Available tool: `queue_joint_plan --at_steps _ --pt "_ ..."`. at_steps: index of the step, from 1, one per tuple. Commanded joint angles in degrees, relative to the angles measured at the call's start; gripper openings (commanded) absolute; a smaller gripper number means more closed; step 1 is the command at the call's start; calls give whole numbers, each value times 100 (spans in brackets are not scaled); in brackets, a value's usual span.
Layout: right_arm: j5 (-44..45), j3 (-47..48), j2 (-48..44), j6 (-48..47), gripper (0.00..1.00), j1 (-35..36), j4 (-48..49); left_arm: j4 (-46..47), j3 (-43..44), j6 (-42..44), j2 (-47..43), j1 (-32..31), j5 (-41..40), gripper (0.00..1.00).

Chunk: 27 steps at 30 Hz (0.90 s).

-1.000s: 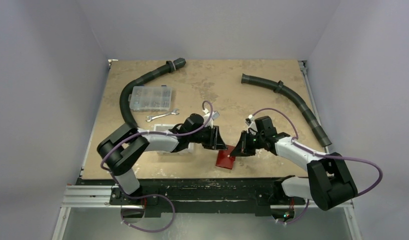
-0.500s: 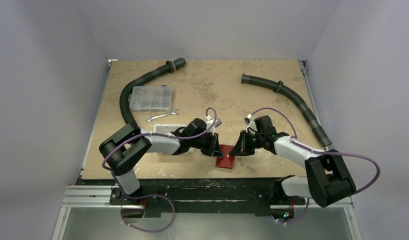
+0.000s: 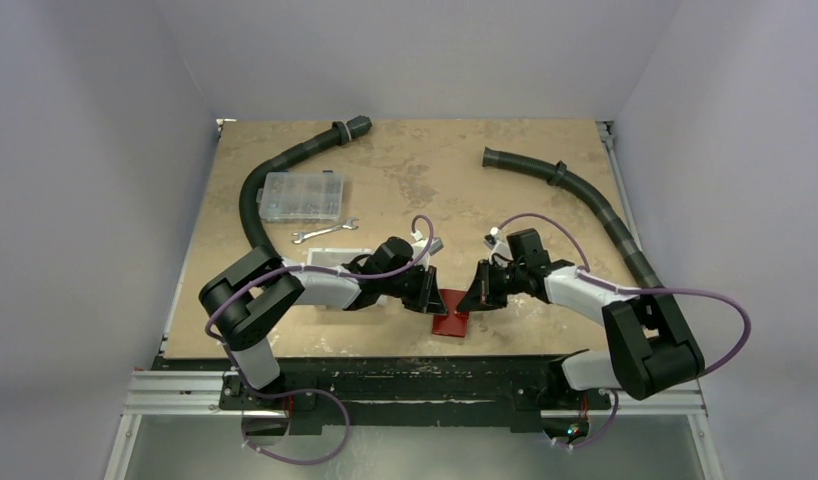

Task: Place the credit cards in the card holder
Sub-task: Close the card holder at the center of the board.

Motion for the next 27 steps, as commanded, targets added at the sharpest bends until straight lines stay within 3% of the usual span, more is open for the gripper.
queue_joint_plan --at_steps 1,16,27 --pt "-39 207 143 -193 0 73 41 47 -103 95 161 -109 -281 3" --pt "122 812 630 -420 0 514 -494 480 -134 -35 569 -129 -233 0" --pt "1549 761 1040 -68 0 856 -1120 531 -383 4 485 -125 -329 0"
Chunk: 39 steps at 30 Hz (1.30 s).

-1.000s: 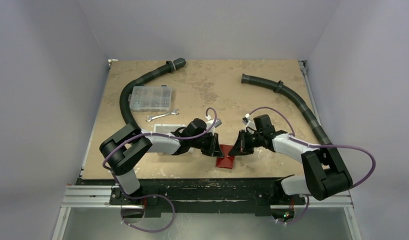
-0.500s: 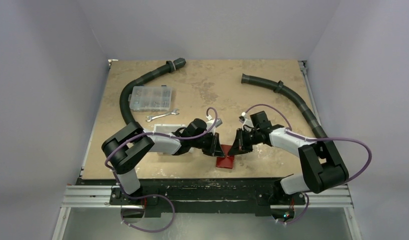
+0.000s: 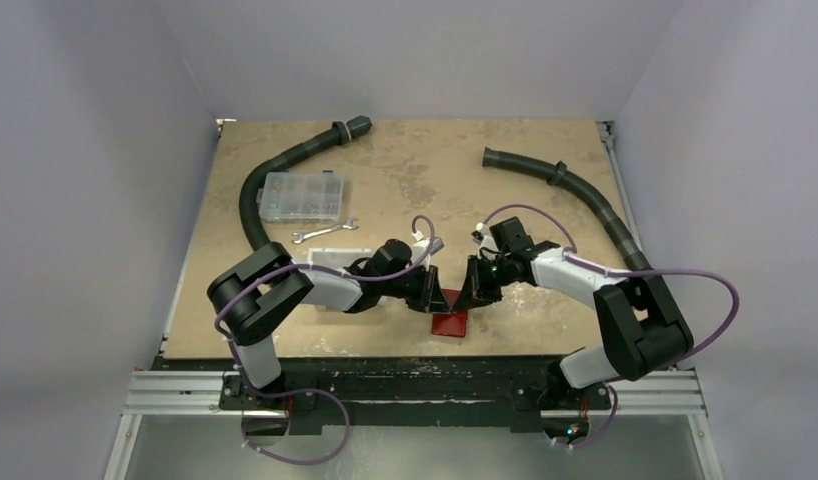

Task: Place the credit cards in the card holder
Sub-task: Close the card holder at the center of the board.

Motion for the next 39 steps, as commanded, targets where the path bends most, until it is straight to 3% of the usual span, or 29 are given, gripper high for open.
queue_joint_plan --at_steps 1,2,5,7,14,21,28,35,39 --pt "1078 -223 444 234 0 439 -15 -279 -305 149 143 -128 -463 0" --pt "1177 -260 464 279 0 442 5 -306 -327 145 51 -128 -455 0" --pt "1368 -288 536 311 0 451 44 -642 -306 234 -353 -117 -572 13" --pt "1482 -258 555 333 0 451 4 -1024 -260 378 -666 -120 -735 14" --pt "1784 -44 610 249 0 472 -244 -1673 -198 678 -859 -121 -1055 0" --pt "2078 167 634 201 0 636 -539 -1218 -221 572 -275 -128 -861 0" --pt "2906 384 834 1108 0 1572 -904 -811 -290 397 -35 -136 -872 0" --pt "4322 268 1197 2492 0 2498 -940 -654 -557 299 -254 -144 -984 0" --pt "4278 201 1423 2710 0 2655 -846 -990 -517 382 -720 -141 -985 0"
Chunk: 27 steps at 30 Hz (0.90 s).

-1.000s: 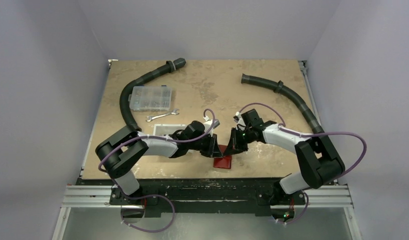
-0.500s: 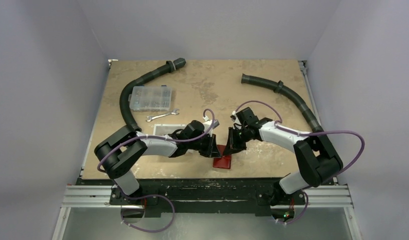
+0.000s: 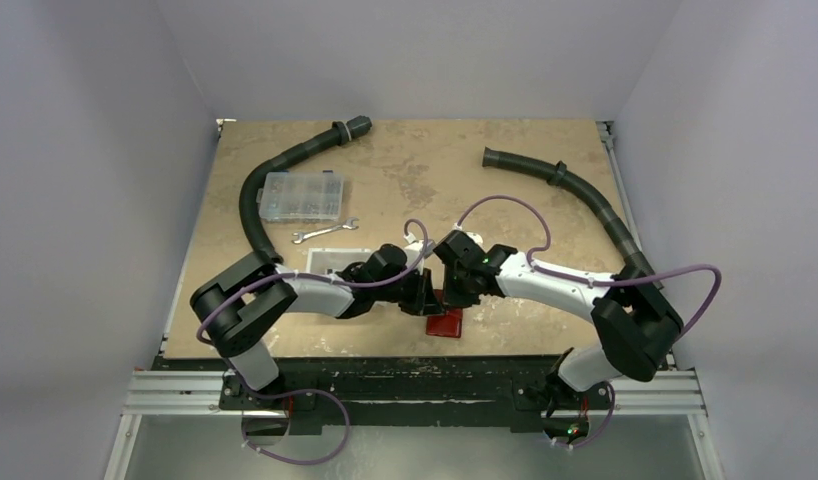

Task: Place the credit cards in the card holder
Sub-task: Close the card holder at the center of the board.

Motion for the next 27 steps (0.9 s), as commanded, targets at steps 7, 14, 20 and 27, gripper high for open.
queue_joint_plan --at_steps 7,14,20,27 --pt "-327 -1009 366 181 0 181 841 -1521 -167 477 -968 -60 -464 6" --pt "-1444 -1427 185 -401 0 -268 1681 -970 -459 248 -684 -68 -256 3" --pt "-1088 -1624 -227 -651 0 -233 2023 85 -626 -315 -150 -71 -183 0" --pt "-123 -2295 -813 -422 0 -82 2353 11 -686 -529 -374 -54 -1115 0"
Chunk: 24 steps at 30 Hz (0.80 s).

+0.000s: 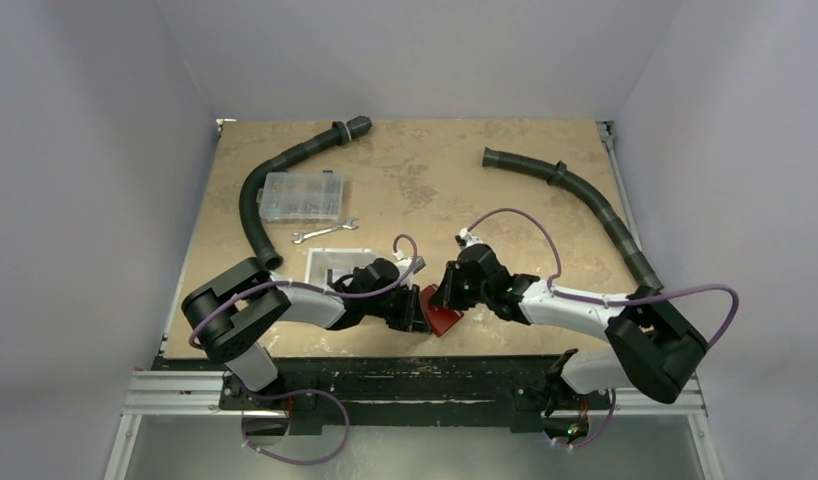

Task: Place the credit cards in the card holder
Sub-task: Close the card holder at the center of the board.

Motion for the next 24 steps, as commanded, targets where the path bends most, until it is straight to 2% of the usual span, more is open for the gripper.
queue_joint_plan --at_steps 1,6,10,13,17,24 --pt "933 -738 -22 -124 0 191 -617 274 -39 -112 -108 38 -1161 0" --pt "1197 -961 -313 -5 0 242 -465 373 -70 -265 -147 212 -1435 0" --pt "1242 -1160 -320 308 0 329 -358 530 20 -376 -72 439 -1248 0" --pt "1087 -1590 -248 704 0 379 433 548 273 -392 65 493 -1109 0" --pt "1313 -1485 -127 817 0 445 265 650 536 -413 371 497 -963 0" --pt "1657 -1639 -643 1080 0 477 15 738 754 -440 603 493 -739 0"
